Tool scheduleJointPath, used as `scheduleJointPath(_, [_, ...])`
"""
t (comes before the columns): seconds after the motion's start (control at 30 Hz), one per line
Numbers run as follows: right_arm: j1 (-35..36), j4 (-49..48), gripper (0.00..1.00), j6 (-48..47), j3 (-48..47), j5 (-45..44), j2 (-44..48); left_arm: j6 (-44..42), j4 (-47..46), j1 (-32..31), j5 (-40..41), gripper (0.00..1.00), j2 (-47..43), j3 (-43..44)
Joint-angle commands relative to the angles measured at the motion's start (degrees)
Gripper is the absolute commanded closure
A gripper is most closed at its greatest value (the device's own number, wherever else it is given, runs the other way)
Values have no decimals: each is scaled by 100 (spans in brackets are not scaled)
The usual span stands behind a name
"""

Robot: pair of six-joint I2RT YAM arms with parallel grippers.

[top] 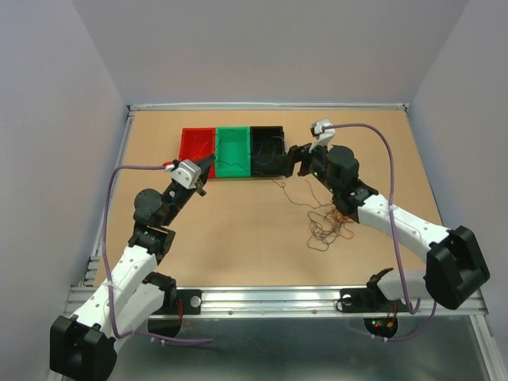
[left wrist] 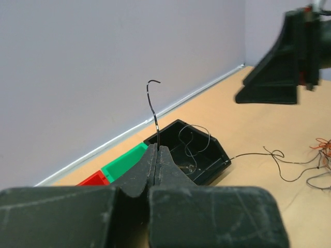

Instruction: Untangle the cables

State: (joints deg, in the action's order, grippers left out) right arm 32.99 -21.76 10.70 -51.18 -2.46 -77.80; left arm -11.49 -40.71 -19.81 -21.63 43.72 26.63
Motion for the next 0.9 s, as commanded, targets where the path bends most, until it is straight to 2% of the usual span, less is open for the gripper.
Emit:
scheduleJointPath(0.0, [-21,137,12,-674,748,1308,379,173,-245,-14,852,100,75,263])
scheduleJointPath(0.17, [-30,111,11,-1017,1128,2046,257,217,-271,4,1125,100,180,316])
scheduleJointPath(0.4, [-21,365,12,-1377,715,2311,-525,331,-201,83,1915,100,259,456])
scheduleJointPath(0.53, [-21,470,19,-1369,574,2171,-806,524,-183,293,2110,100,294,527])
scheduleJointPath(0.63, [-21,629,28,-1395,504,2171,-939,691,-227,504,2066,100,321,527])
scheduleJointPath(0.73, [-21,813,61,-1448,381,2355,-1053,779,-236,636,1953,100,382,545])
scheduleJointPath(0.77, [-21,840,86,-1465,354,2425,-1062,797,-244,663,1865,100,400,545])
scheduleJointPath(0.8, [-21,840,96,-1465,337,2495,-1044,806,-271,672,1742,100,417,527])
scheduleJointPath(0.87, [-21,831,99,-1404,275,2715,-965,736,-393,689,1163,100,453,457])
